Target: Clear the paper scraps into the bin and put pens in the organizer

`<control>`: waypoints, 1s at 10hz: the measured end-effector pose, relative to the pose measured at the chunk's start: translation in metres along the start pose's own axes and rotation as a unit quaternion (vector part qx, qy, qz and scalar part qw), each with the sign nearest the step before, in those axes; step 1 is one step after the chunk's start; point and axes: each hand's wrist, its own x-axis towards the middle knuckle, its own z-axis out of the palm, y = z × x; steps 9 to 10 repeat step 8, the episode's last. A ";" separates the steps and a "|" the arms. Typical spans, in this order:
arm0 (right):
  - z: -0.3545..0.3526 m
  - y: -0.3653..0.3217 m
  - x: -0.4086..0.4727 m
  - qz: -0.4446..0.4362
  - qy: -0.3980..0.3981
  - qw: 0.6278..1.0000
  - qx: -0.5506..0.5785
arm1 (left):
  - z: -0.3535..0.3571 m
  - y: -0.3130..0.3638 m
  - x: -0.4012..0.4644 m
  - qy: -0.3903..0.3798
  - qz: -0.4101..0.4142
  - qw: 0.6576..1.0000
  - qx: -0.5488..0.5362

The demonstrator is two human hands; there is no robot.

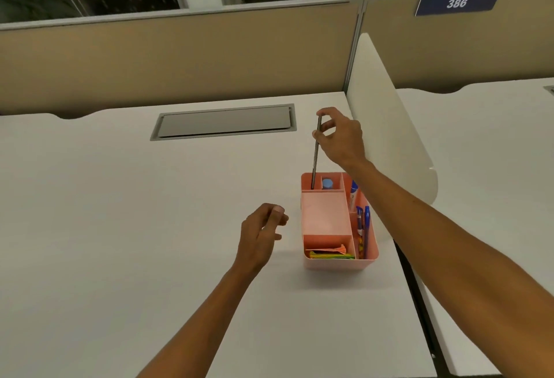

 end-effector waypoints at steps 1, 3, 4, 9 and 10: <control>0.007 0.004 -0.008 -0.015 -0.028 0.999 -0.010 | 0.012 0.002 -0.001 -0.030 -0.122 0.992 -0.009; 0.004 0.007 -0.013 -0.033 -0.053 0.998 -0.003 | 0.032 0.008 -0.014 -0.053 -0.219 0.974 -0.036; 0.001 0.006 -0.015 -0.037 -0.077 0.996 -0.003 | 0.034 0.010 -0.015 -0.036 -0.210 0.976 -0.032; -0.008 0.000 -0.025 -0.026 -0.171 0.983 -0.061 | 0.029 0.010 -0.009 0.011 -0.206 0.979 0.004; -0.008 0.000 -0.025 -0.026 -0.171 0.983 -0.061 | 0.029 0.010 -0.009 0.011 -0.206 0.979 0.004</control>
